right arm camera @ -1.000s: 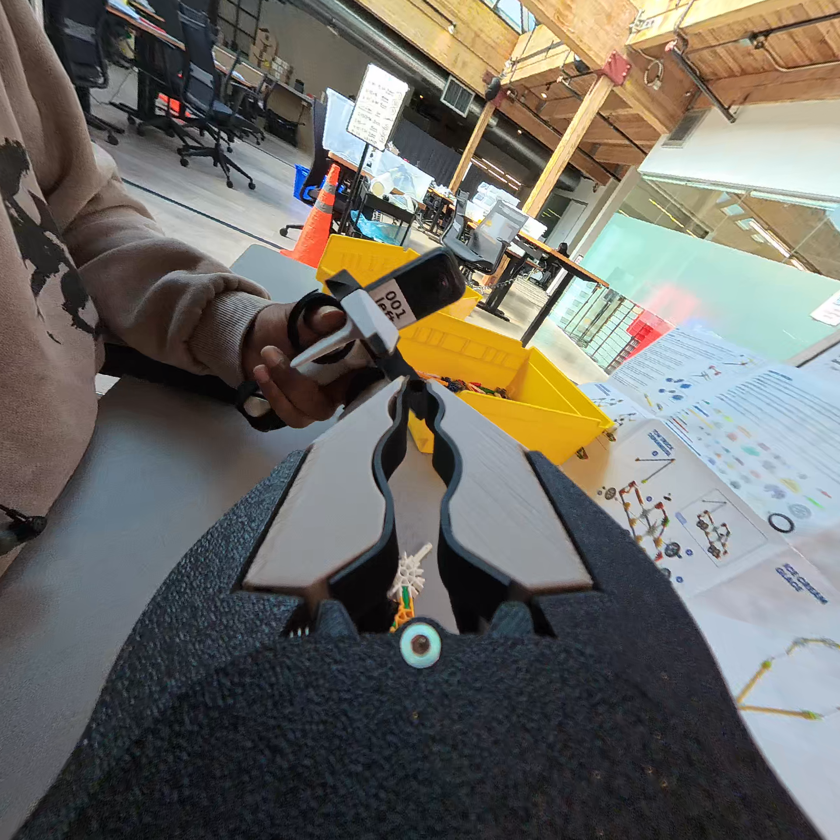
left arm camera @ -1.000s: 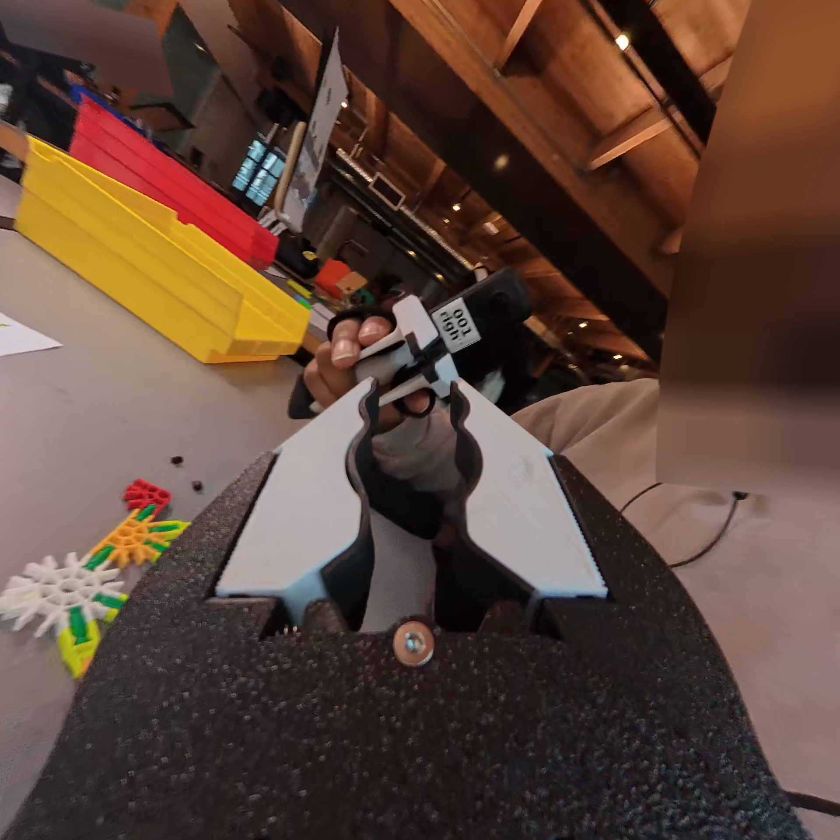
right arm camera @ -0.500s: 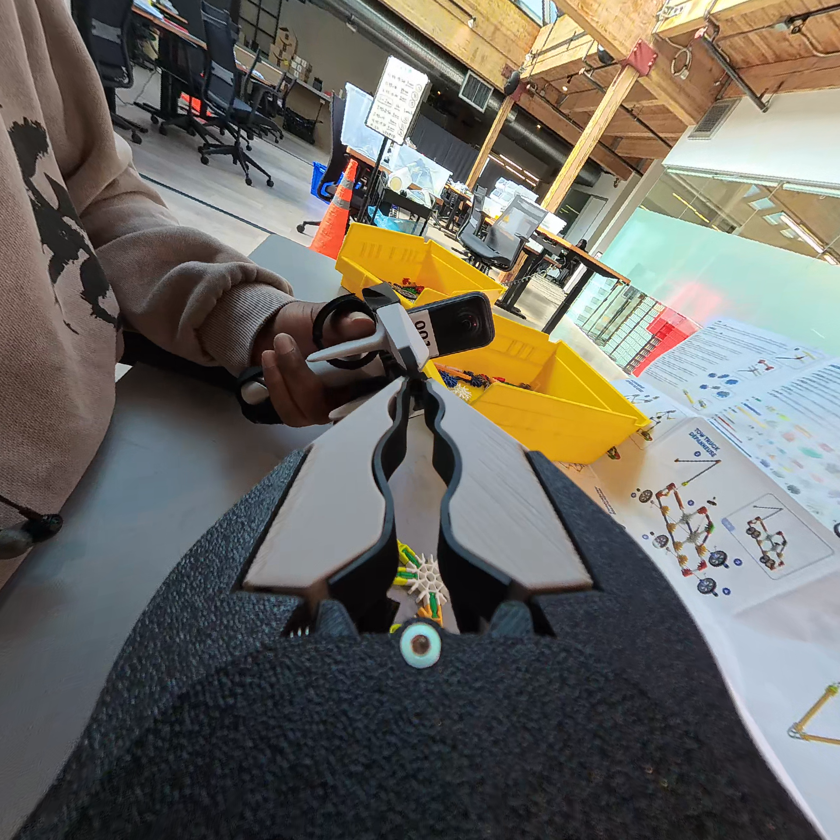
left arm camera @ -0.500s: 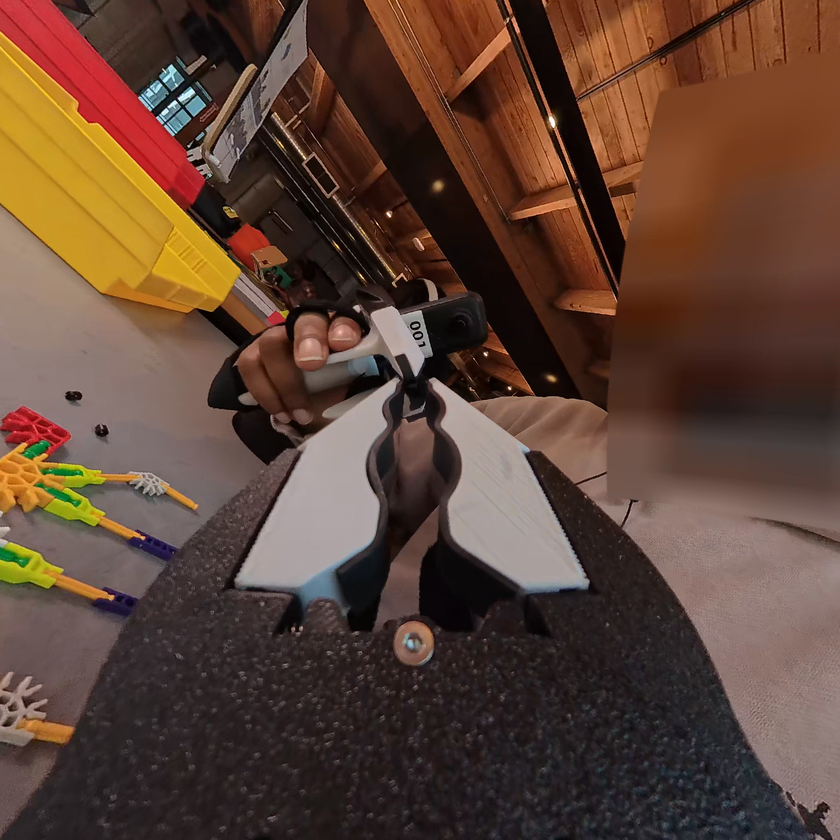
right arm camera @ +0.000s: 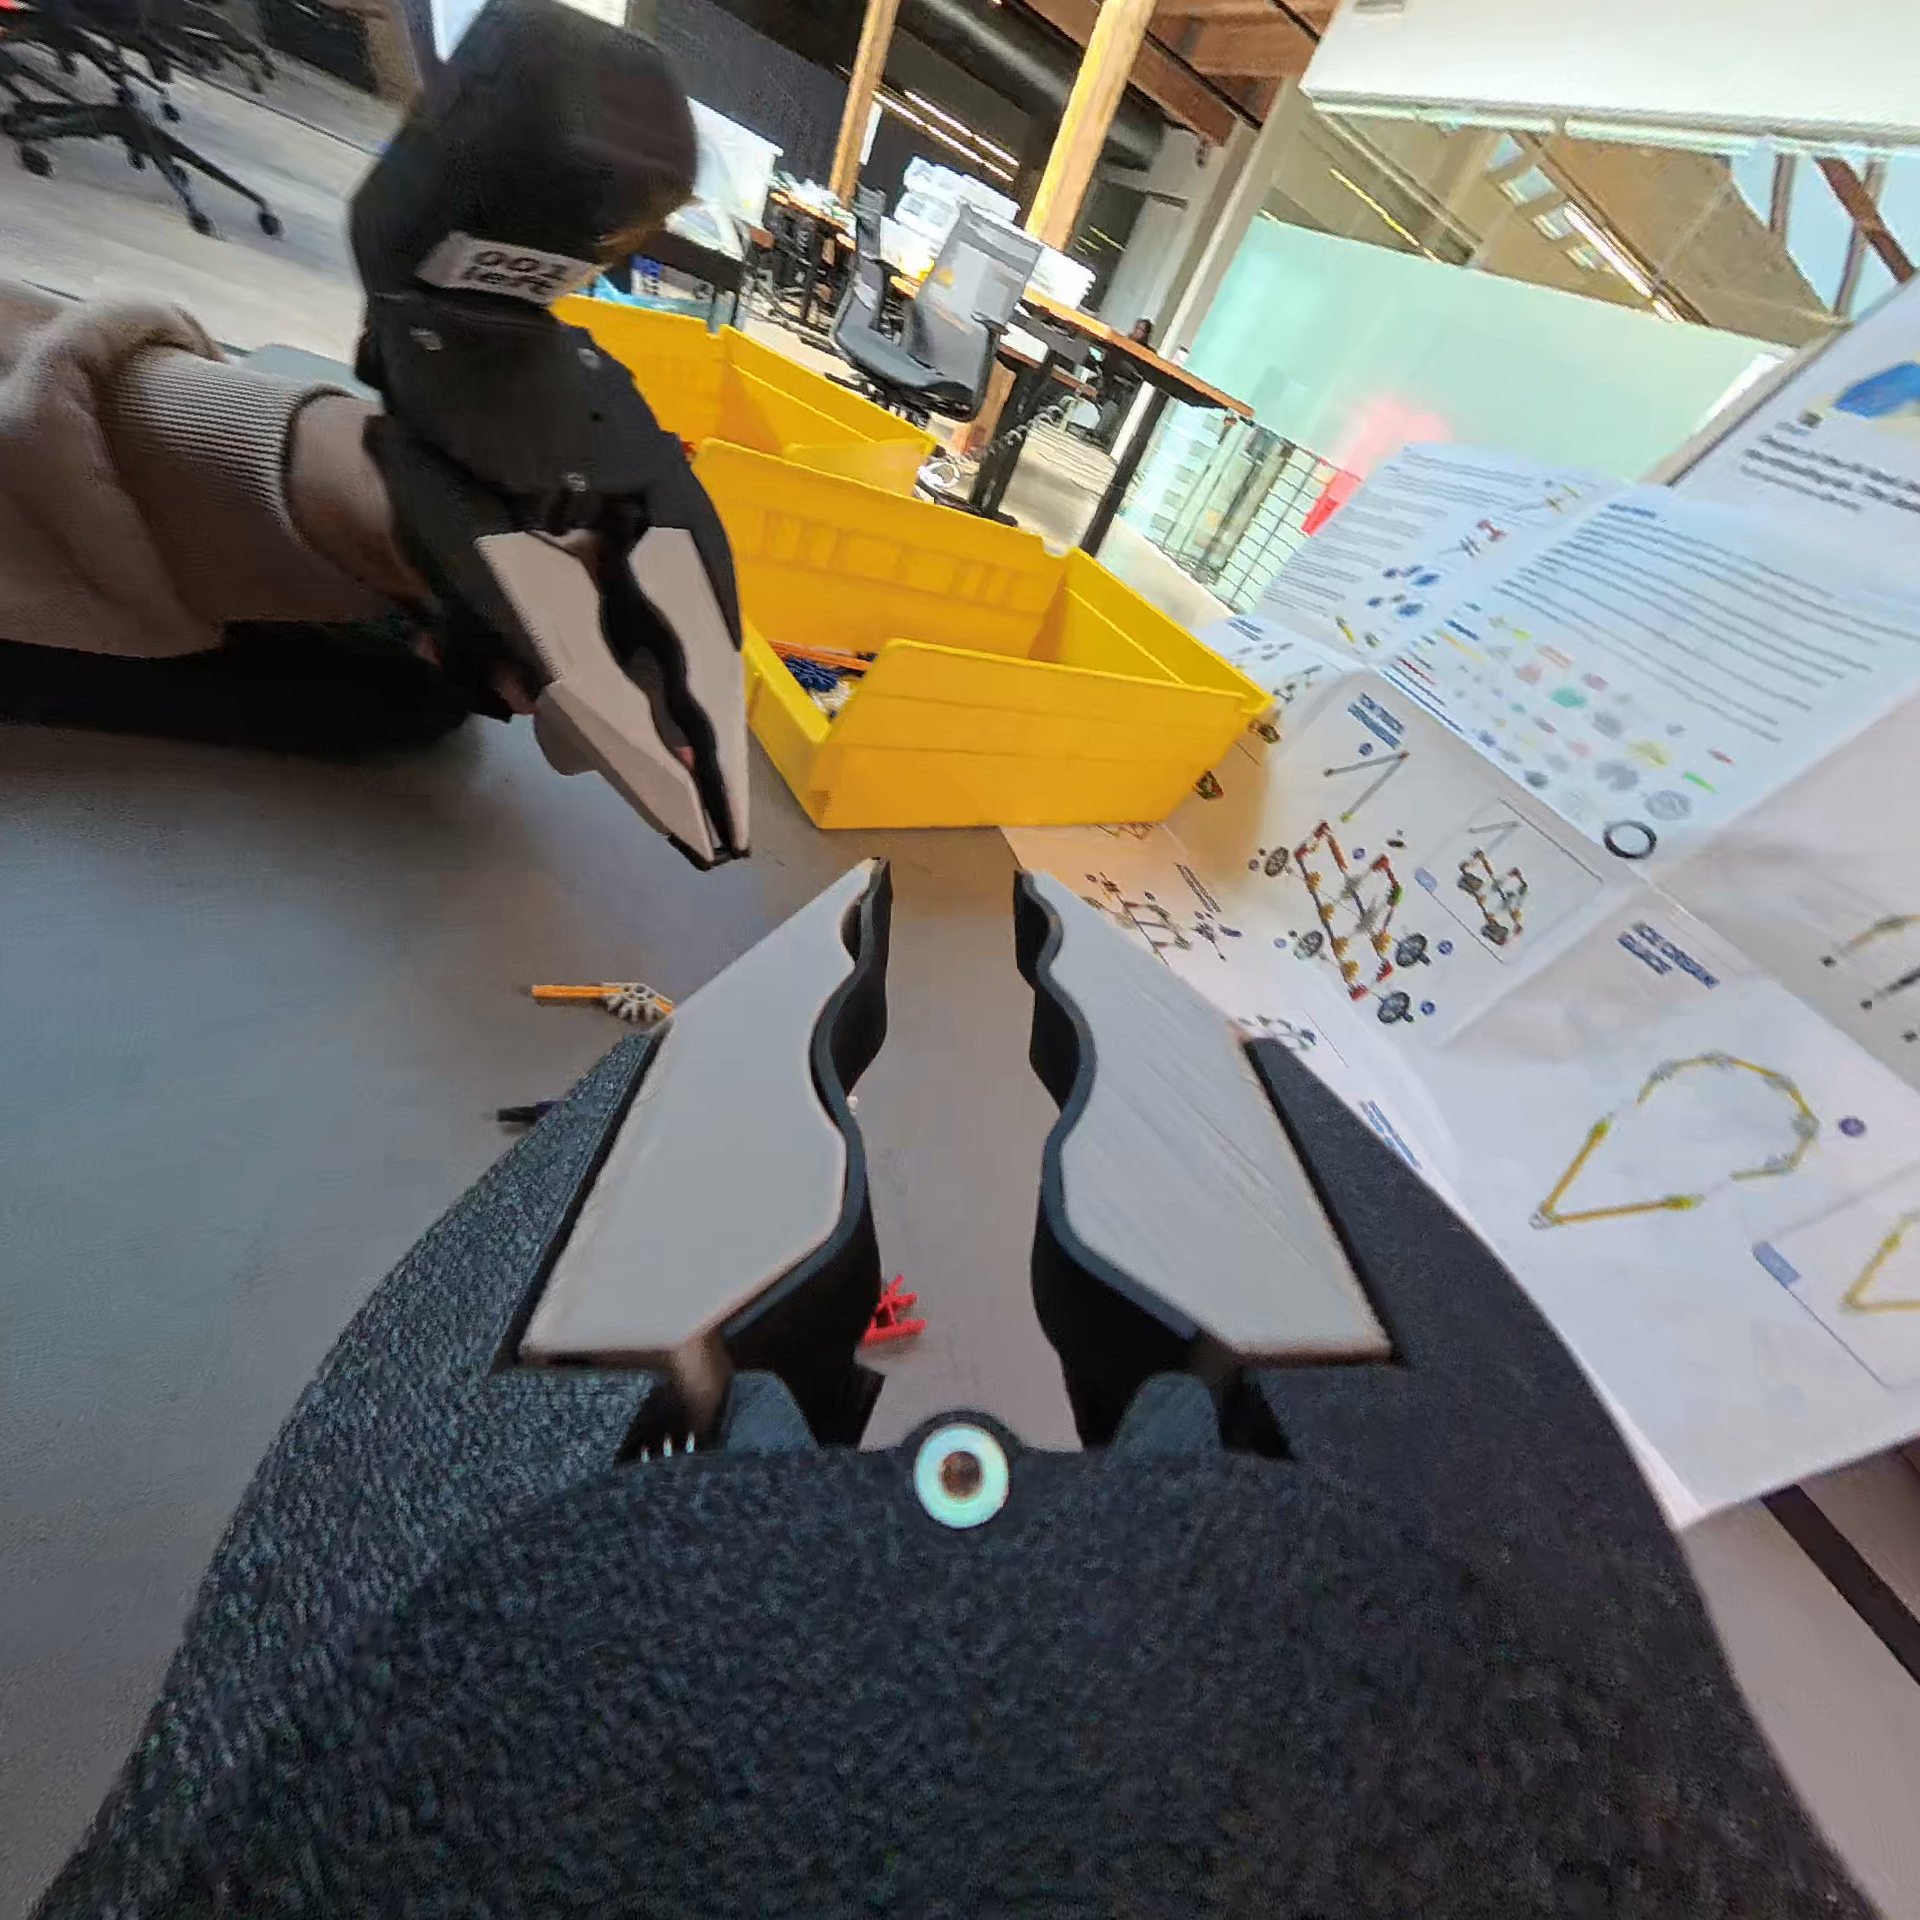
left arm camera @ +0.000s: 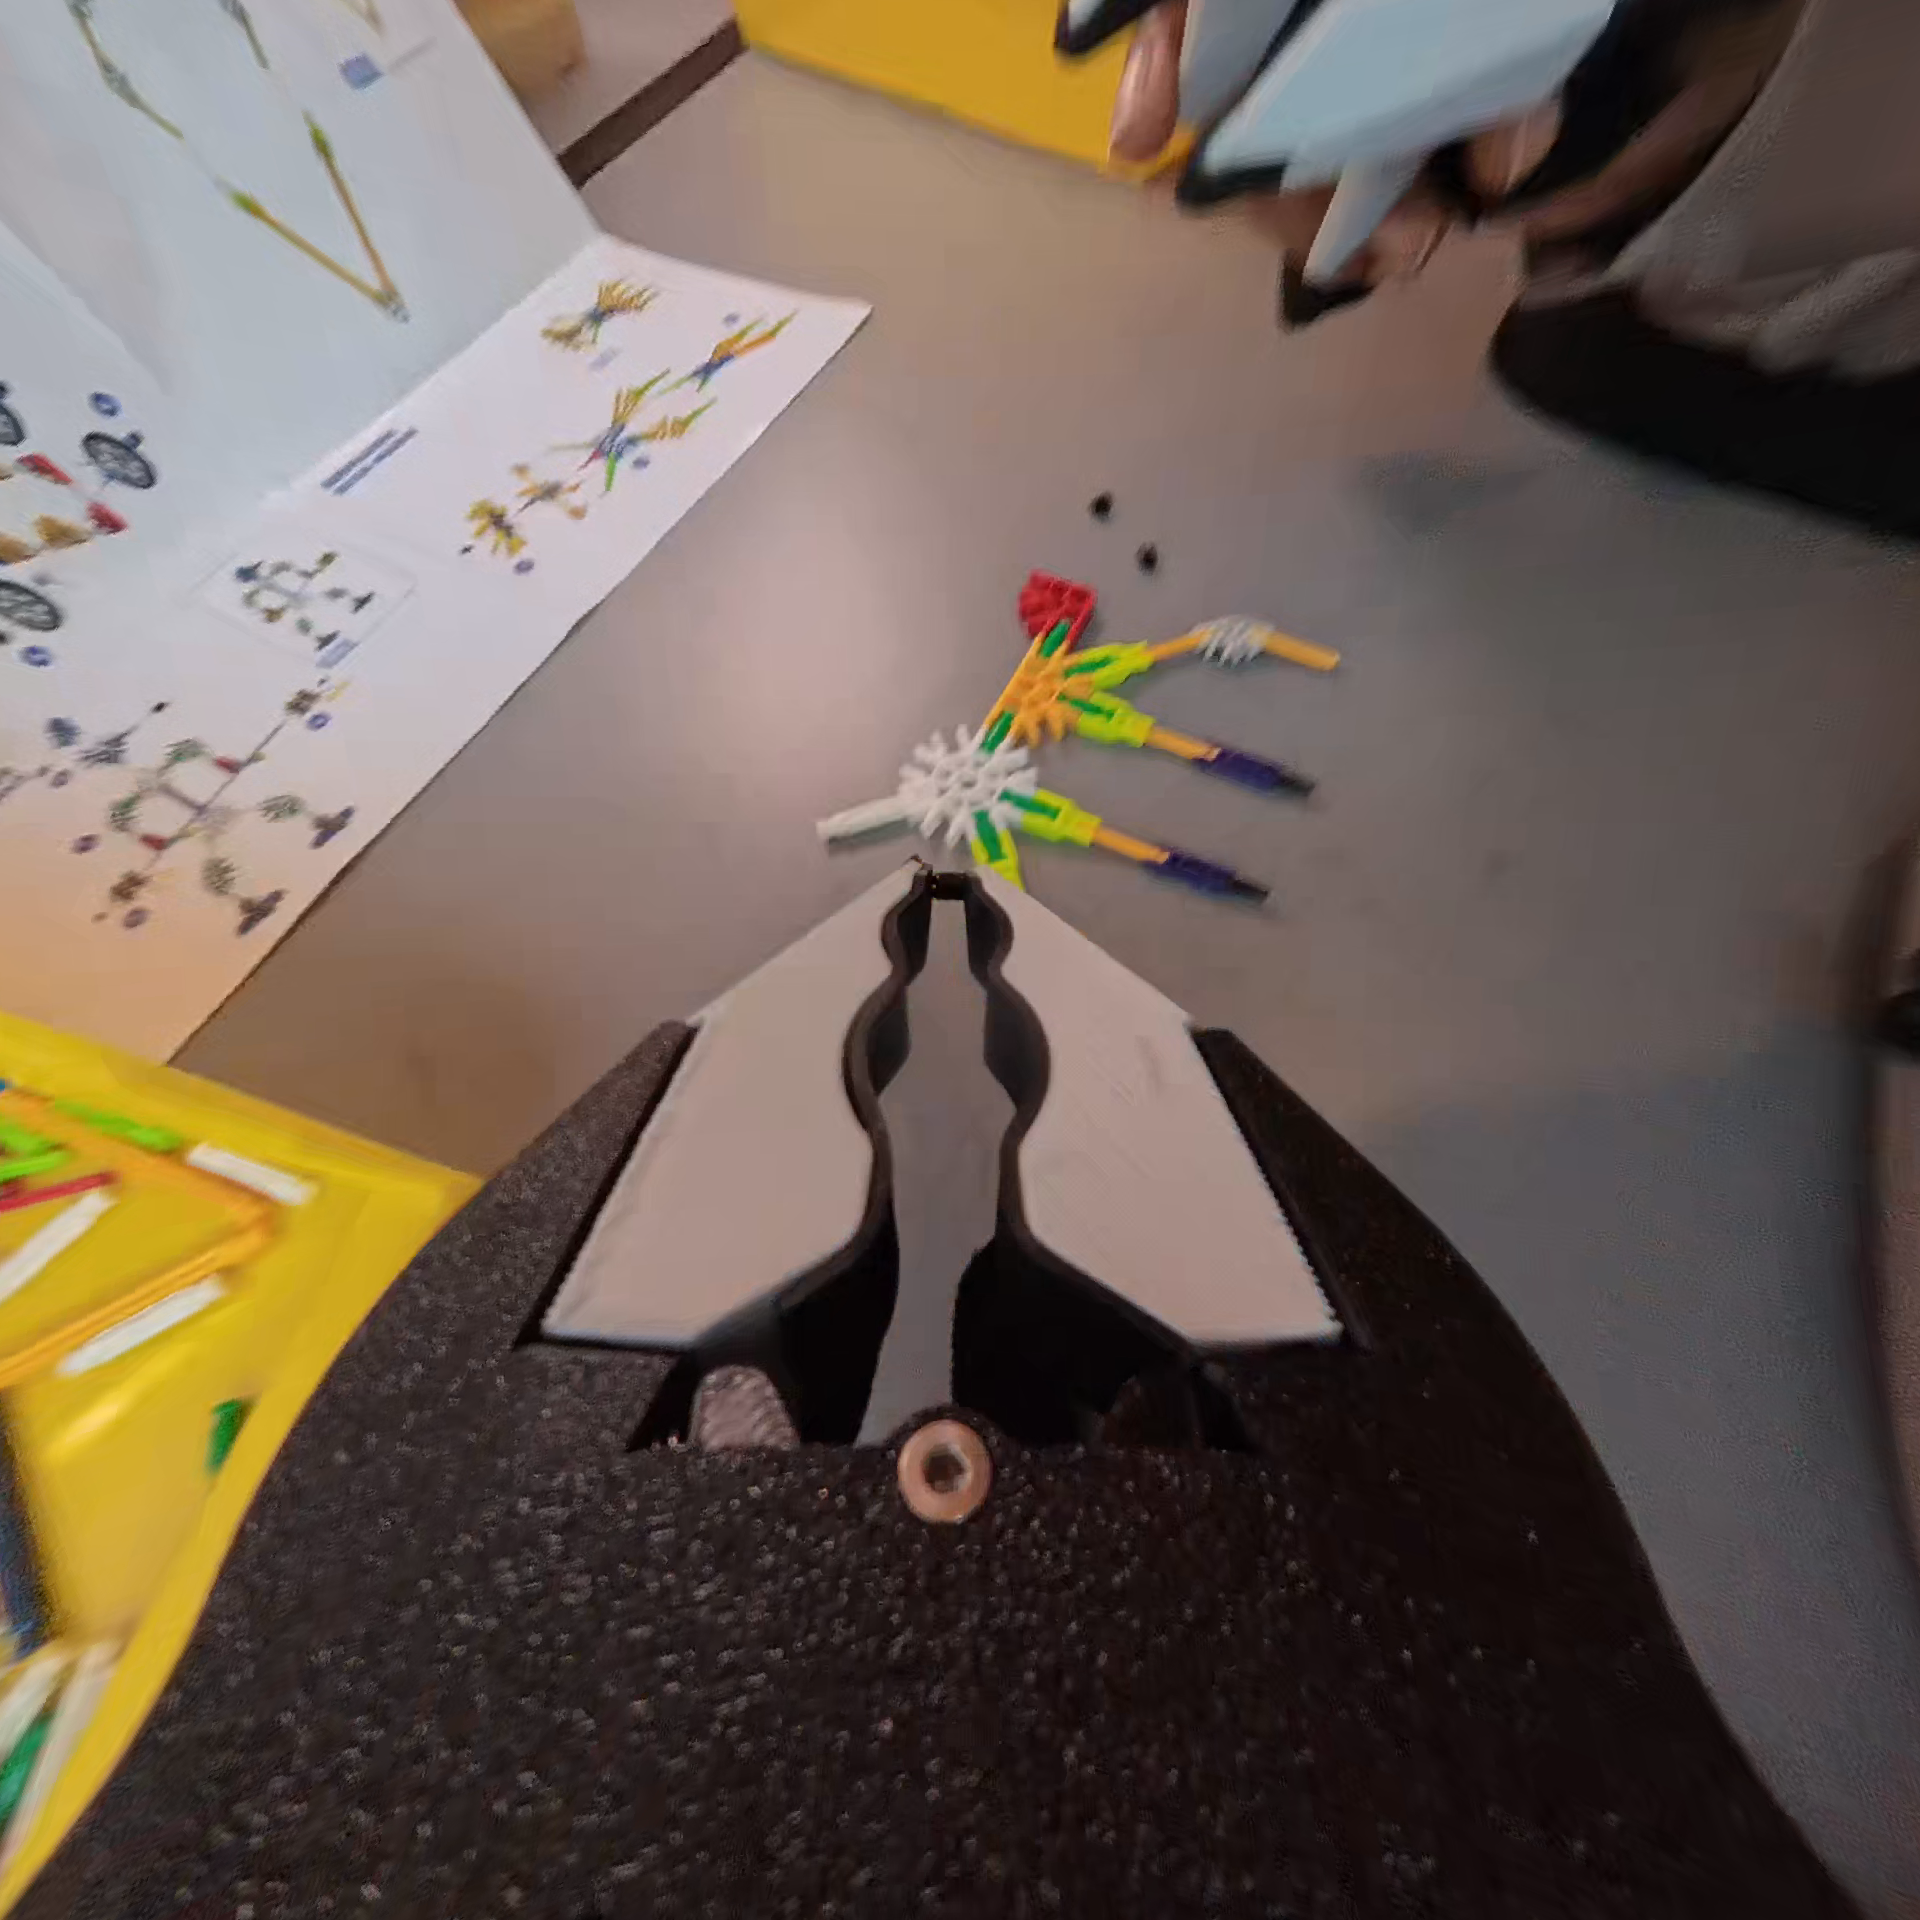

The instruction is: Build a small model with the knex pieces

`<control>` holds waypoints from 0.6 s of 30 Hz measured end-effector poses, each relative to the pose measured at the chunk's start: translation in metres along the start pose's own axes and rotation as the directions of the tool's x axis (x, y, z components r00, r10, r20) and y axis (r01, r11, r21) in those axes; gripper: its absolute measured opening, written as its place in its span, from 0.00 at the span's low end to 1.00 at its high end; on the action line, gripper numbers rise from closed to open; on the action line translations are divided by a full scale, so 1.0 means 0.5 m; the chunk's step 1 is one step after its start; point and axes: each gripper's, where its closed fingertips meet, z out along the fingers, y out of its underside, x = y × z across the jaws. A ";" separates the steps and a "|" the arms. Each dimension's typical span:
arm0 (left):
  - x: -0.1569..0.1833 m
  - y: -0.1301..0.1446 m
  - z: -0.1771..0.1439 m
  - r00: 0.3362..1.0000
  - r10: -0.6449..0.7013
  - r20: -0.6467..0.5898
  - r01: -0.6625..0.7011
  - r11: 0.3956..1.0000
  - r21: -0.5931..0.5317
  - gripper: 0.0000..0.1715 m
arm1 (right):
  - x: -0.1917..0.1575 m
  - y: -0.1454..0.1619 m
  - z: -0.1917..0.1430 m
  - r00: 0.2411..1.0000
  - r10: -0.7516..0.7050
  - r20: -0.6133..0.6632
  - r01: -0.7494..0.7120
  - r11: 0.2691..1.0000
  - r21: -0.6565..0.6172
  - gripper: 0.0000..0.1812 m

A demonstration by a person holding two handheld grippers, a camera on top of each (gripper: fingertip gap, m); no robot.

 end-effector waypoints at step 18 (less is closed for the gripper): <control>-0.031 0.065 0.019 0.996 -0.028 0.080 0.036 0.995 -0.097 0.15 | 0.098 0.058 -0.027 0.969 0.159 -0.188 -0.164 0.986 -0.013 0.12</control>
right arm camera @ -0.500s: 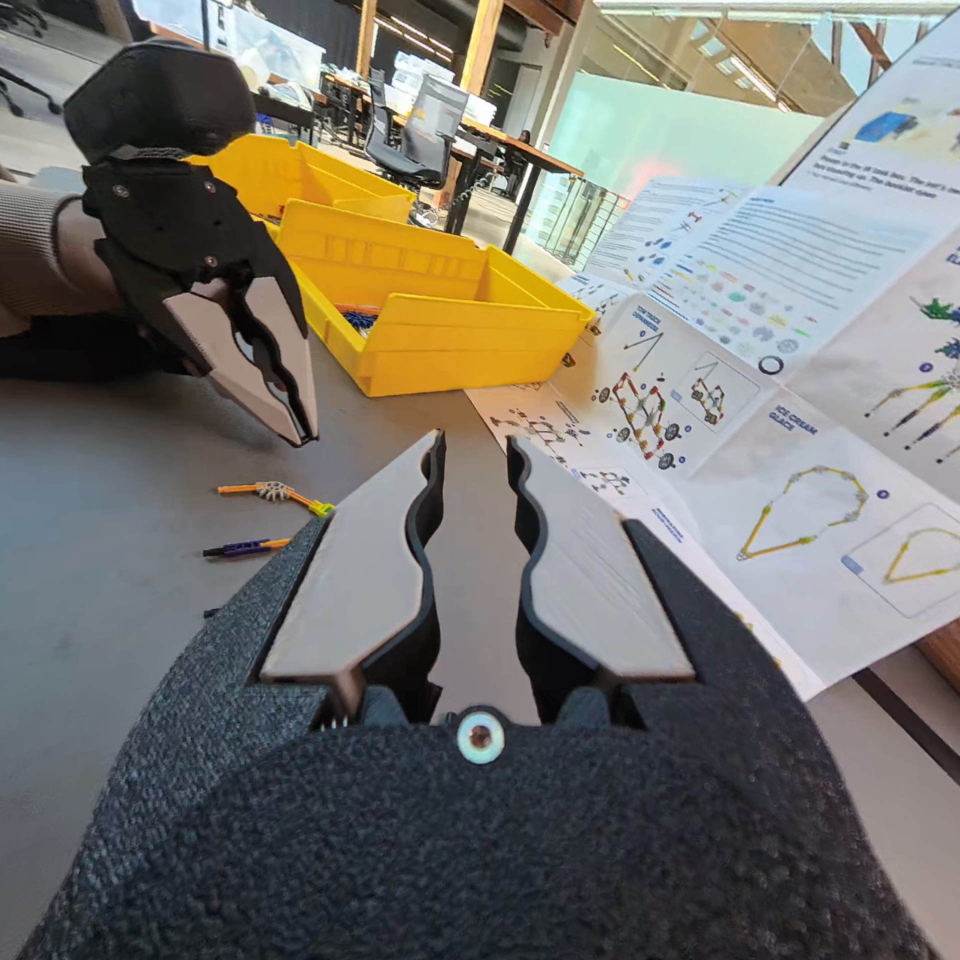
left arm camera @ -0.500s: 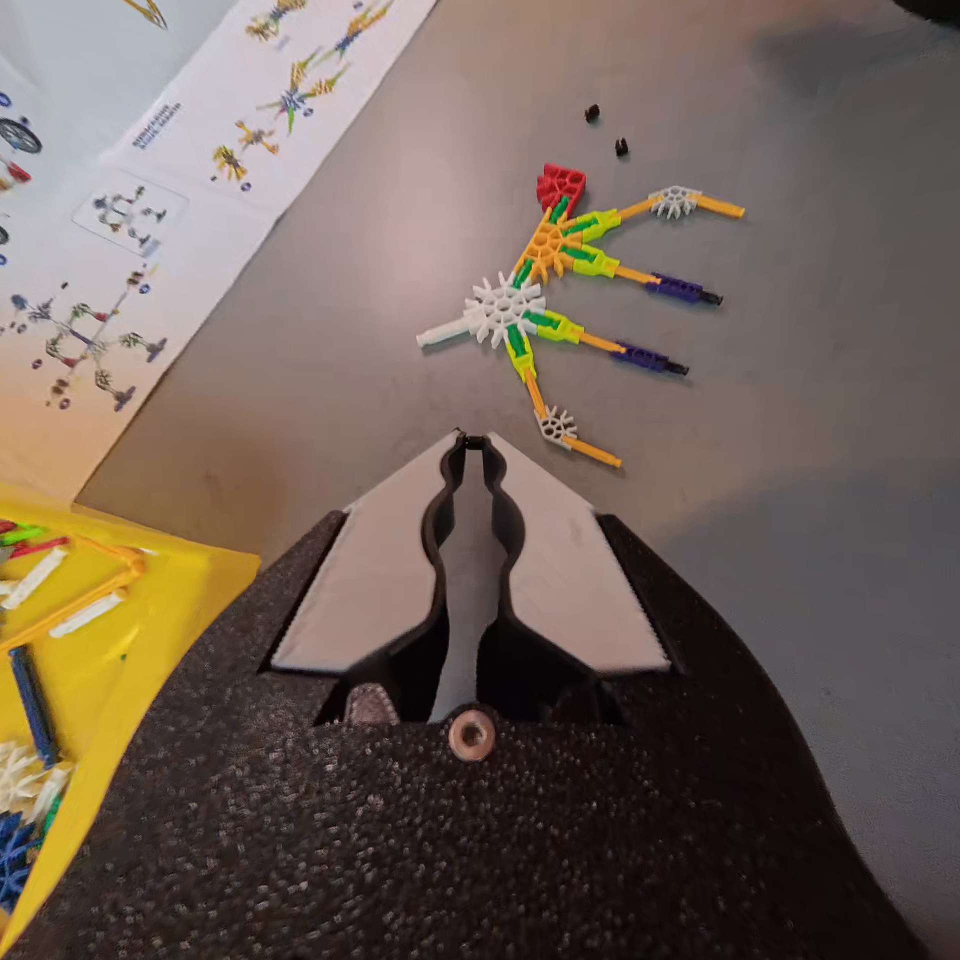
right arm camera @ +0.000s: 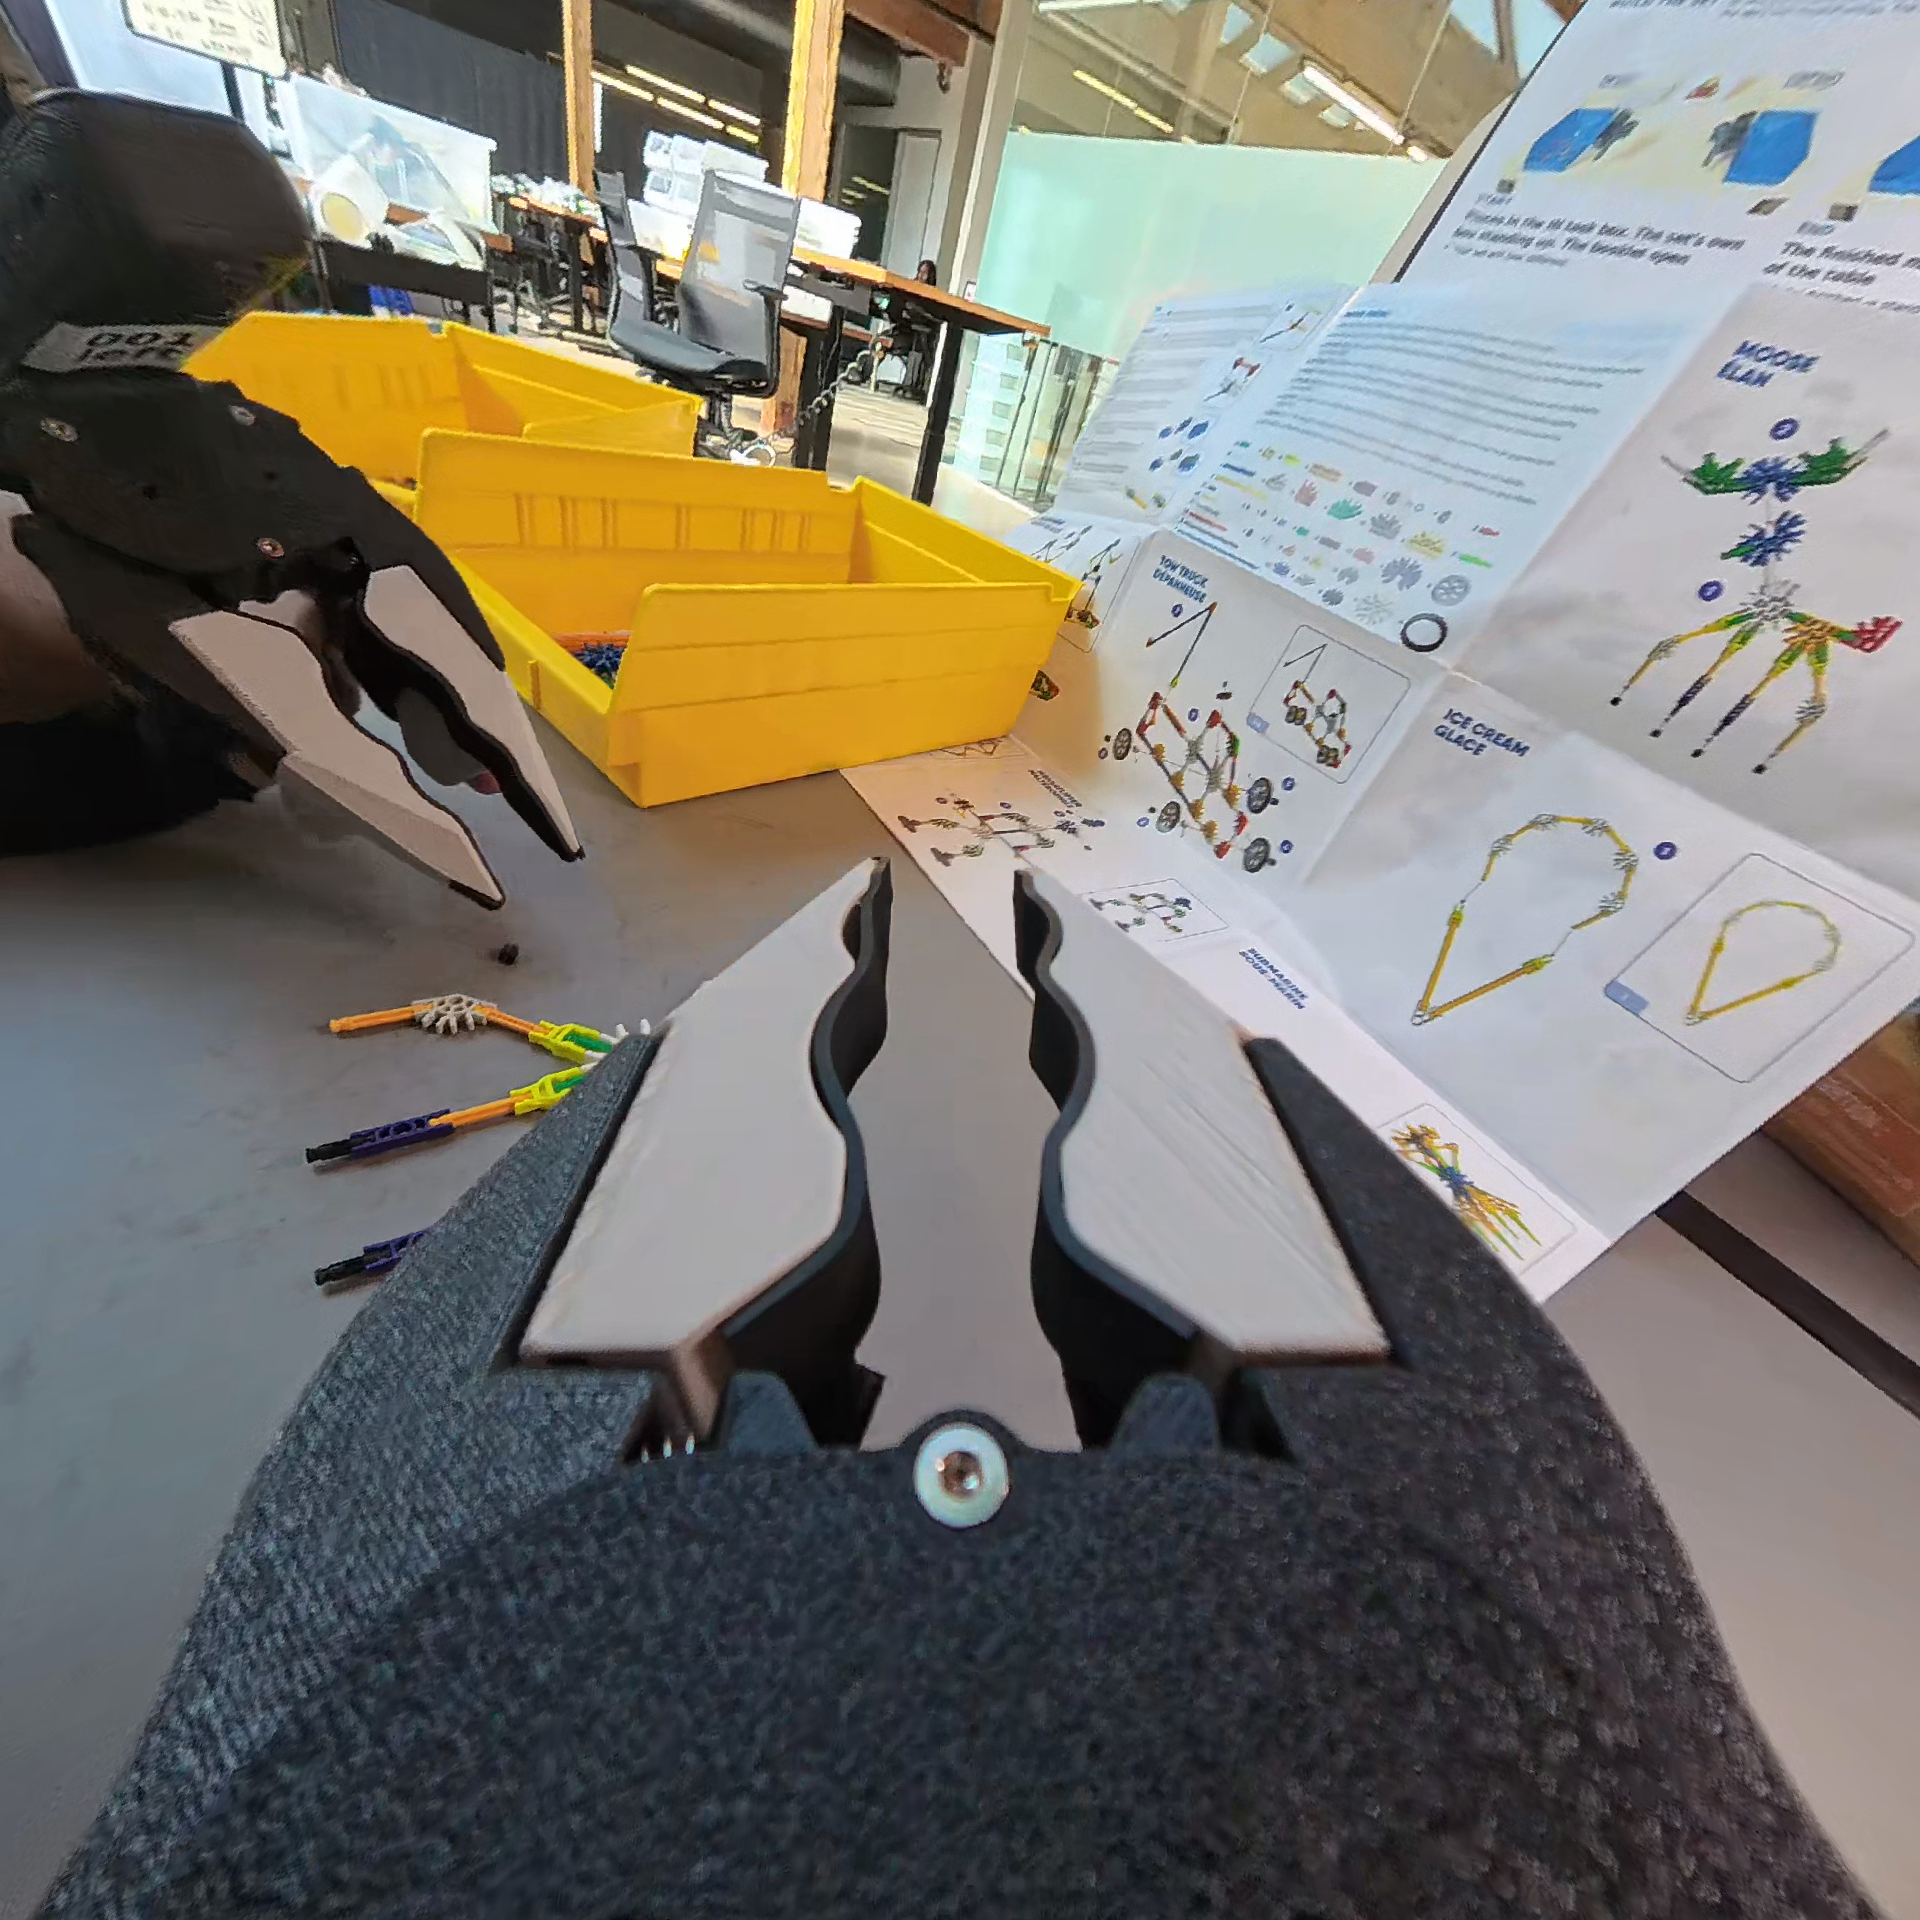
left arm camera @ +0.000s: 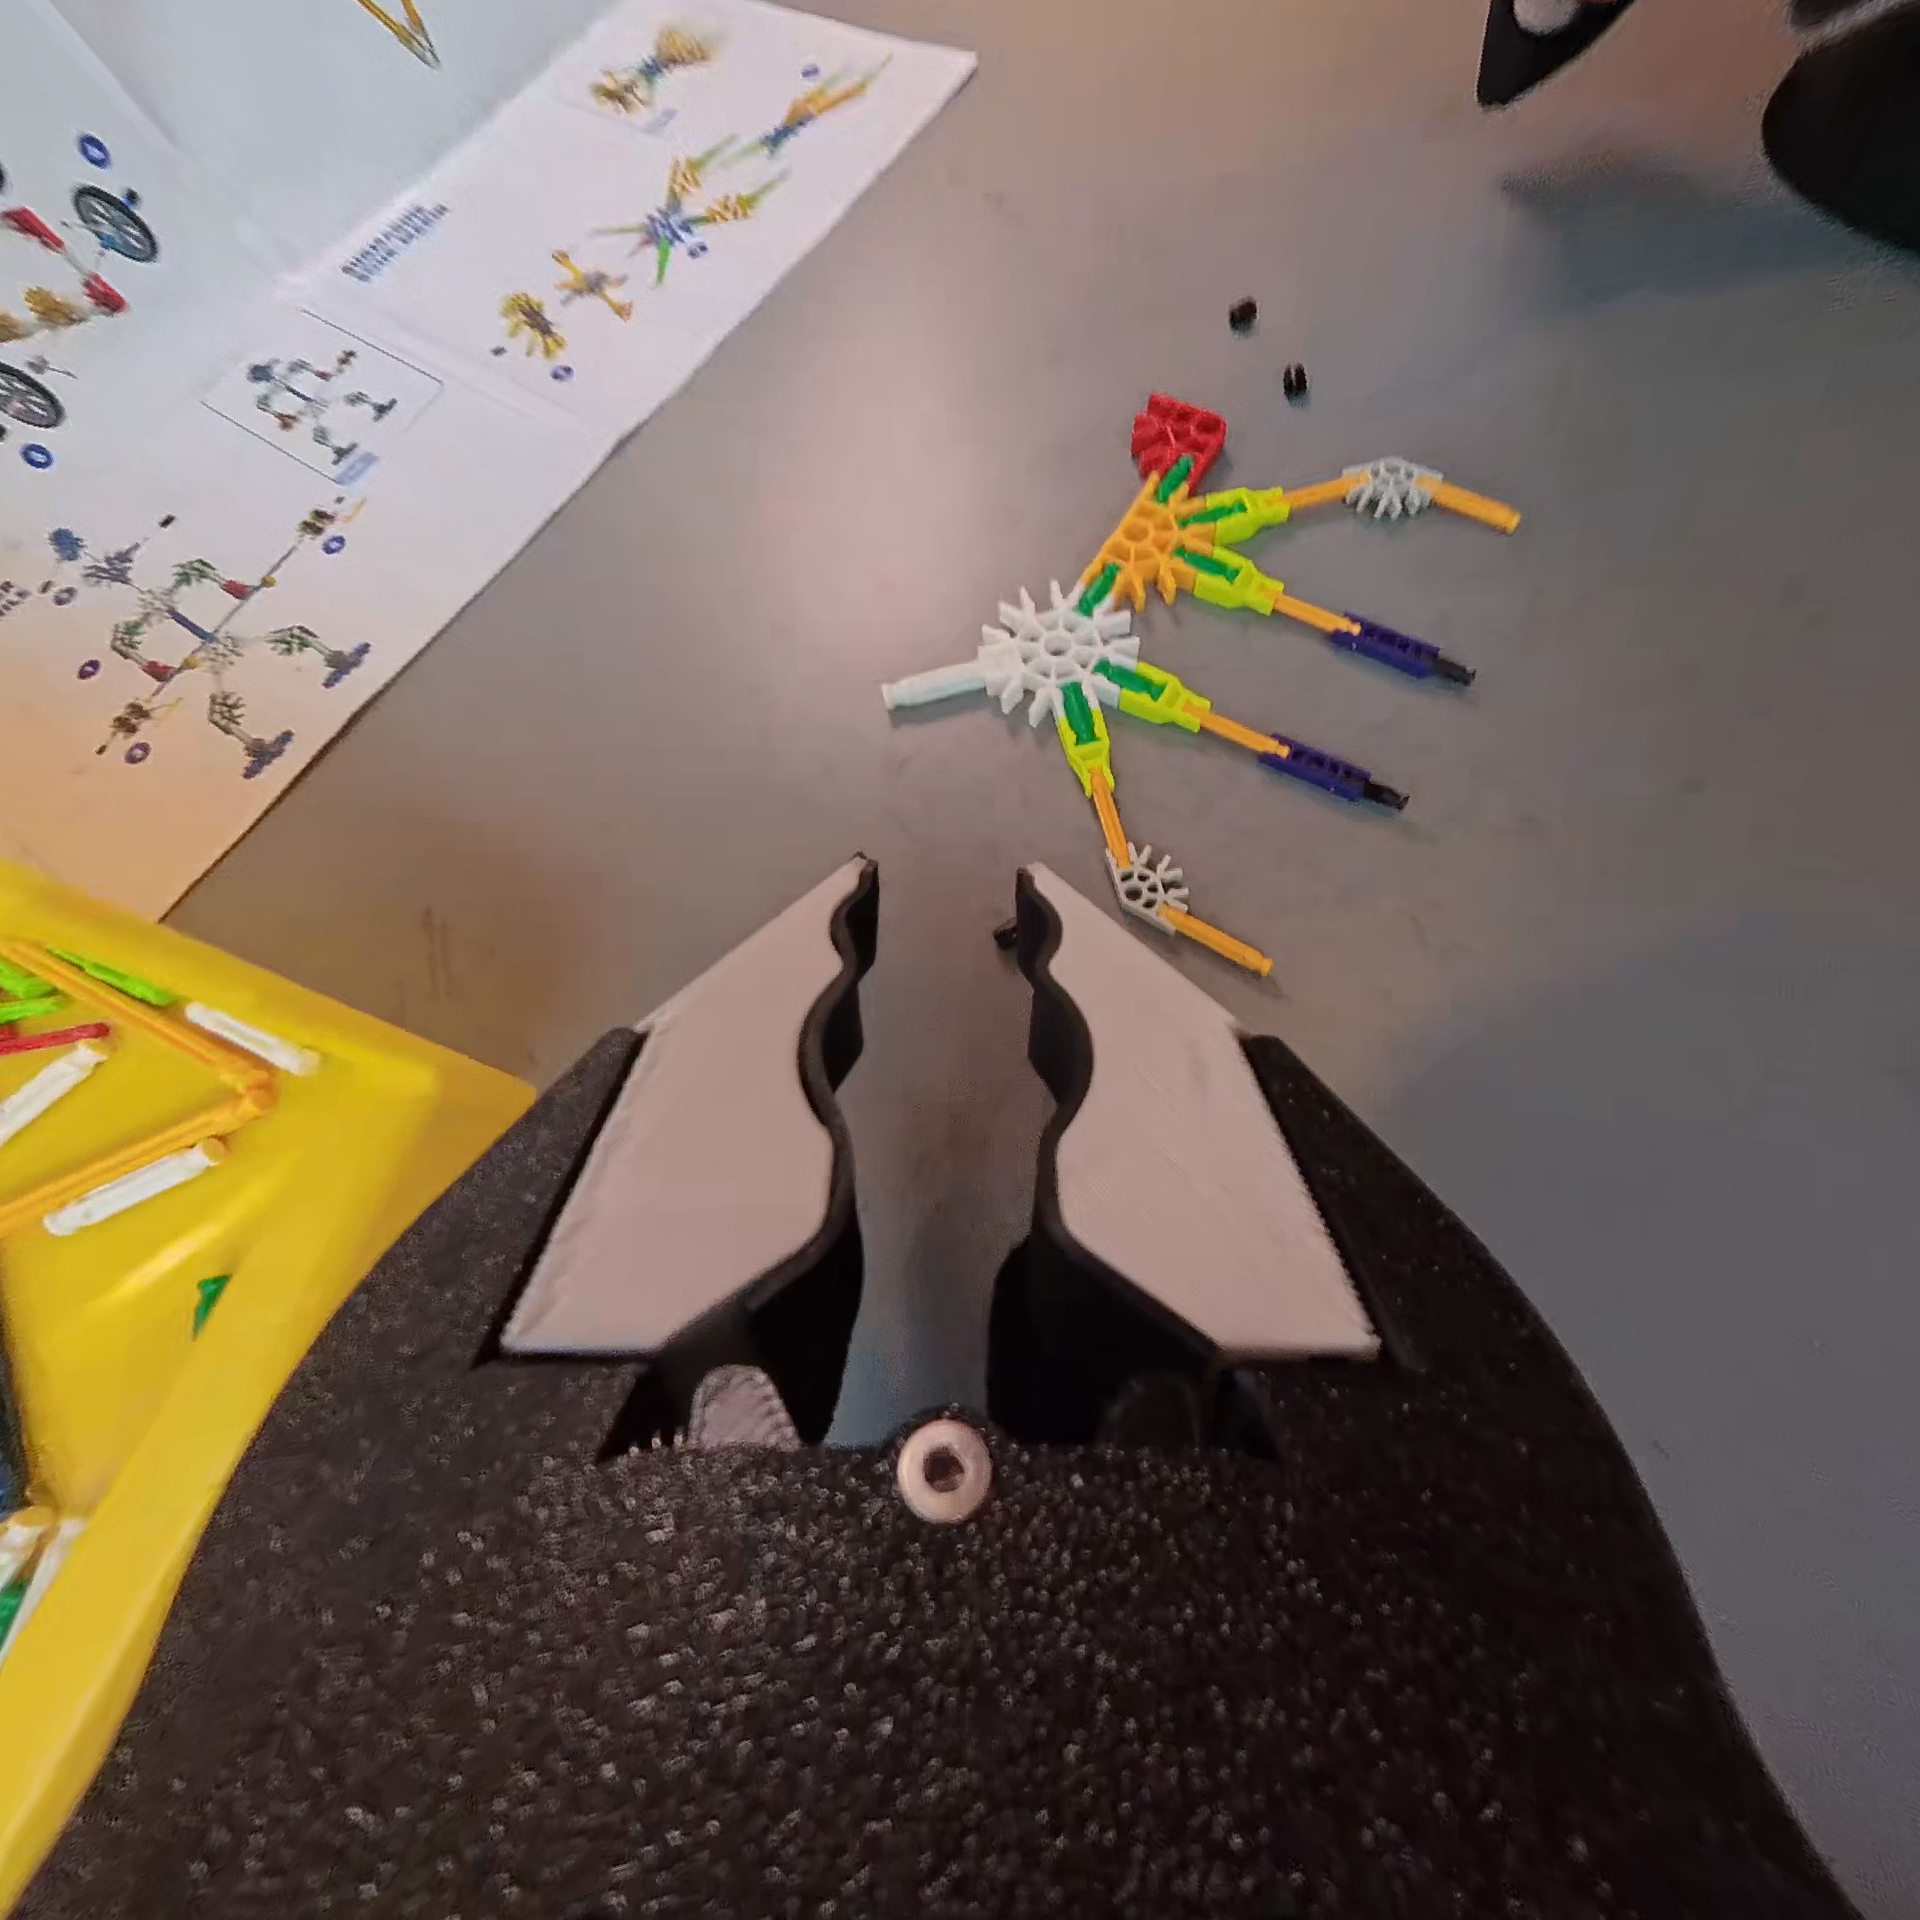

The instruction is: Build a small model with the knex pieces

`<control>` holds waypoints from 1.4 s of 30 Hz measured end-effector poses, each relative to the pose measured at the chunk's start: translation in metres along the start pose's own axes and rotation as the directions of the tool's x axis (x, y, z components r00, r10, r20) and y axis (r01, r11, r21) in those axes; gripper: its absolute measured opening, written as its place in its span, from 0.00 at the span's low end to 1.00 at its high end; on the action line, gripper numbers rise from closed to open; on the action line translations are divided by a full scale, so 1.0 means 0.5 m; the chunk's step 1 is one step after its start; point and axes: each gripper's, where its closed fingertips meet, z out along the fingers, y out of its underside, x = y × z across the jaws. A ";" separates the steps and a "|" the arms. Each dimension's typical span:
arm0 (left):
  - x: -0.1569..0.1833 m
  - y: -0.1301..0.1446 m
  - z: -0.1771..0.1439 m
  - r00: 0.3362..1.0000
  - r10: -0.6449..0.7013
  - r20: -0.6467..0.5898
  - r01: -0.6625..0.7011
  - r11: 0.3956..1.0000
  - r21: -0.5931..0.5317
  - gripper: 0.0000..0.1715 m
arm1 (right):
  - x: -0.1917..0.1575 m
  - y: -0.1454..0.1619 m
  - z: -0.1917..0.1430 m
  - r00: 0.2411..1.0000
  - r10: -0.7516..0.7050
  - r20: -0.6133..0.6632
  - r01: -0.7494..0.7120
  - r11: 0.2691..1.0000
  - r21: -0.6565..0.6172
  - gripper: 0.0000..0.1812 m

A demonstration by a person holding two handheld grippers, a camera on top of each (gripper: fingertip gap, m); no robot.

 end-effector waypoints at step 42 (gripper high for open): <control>-0.109 -0.069 -0.024 0.944 -0.308 0.116 0.256 0.908 0.330 0.30 | 0.665 0.422 -0.283 0.861 0.284 -0.422 -0.504 0.582 -0.637 0.00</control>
